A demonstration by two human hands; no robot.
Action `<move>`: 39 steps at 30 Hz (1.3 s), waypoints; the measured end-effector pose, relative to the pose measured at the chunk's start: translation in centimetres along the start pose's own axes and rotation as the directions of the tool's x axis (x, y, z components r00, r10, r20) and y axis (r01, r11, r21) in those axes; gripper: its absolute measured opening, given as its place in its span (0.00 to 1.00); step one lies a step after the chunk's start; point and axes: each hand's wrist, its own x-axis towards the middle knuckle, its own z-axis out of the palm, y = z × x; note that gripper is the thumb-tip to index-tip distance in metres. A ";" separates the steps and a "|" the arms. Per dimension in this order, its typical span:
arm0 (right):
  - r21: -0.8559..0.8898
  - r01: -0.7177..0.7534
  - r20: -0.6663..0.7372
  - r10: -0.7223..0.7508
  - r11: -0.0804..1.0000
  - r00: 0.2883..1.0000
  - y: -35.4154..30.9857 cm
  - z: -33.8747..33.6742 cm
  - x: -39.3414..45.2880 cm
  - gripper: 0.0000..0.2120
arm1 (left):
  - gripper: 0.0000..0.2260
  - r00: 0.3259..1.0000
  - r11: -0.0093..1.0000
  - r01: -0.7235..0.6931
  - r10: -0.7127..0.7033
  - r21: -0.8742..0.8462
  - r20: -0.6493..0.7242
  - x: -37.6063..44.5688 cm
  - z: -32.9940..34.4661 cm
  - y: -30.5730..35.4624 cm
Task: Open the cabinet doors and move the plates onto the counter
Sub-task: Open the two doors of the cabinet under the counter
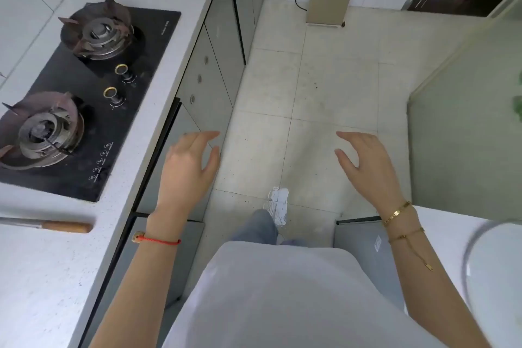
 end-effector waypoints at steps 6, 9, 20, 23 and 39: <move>0.019 -0.058 0.009 0.058 0.998 0.998 1.3 0.6 3.8 0.16 | 0.13 0.999 0.999 0.039 -0.038 -0.037 0.014 3.8 1.7 -0.7; 0.015 -0.074 0.018 0.074 0.997 0.997 2.3 1.3 7.0 0.17 | 0.13 0.999 0.998 0.043 -0.043 -0.035 -0.010 7.1 2.9 -1.6; 0.014 -0.101 -0.035 0.102 0.995 0.994 4.4 2.4 27.7 0.17 | 0.12 1.000 1.000 -0.016 0.016 -0.017 0.017 28.4 5.5 -5.8; 0.015 -0.112 -0.072 0.112 0.994 0.991 4.8 2.3 33.5 0.17 | 0.12 0.998 0.999 -0.036 0.037 -0.012 0.048 35.0 6.0 -6.7; 0.015 -0.159 -0.048 0.159 0.987 0.986 15.0 2.8 58.3 0.17 | 0.12 0.990 0.999 -0.037 0.042 -0.038 0.132 62.8 14.4 -5.7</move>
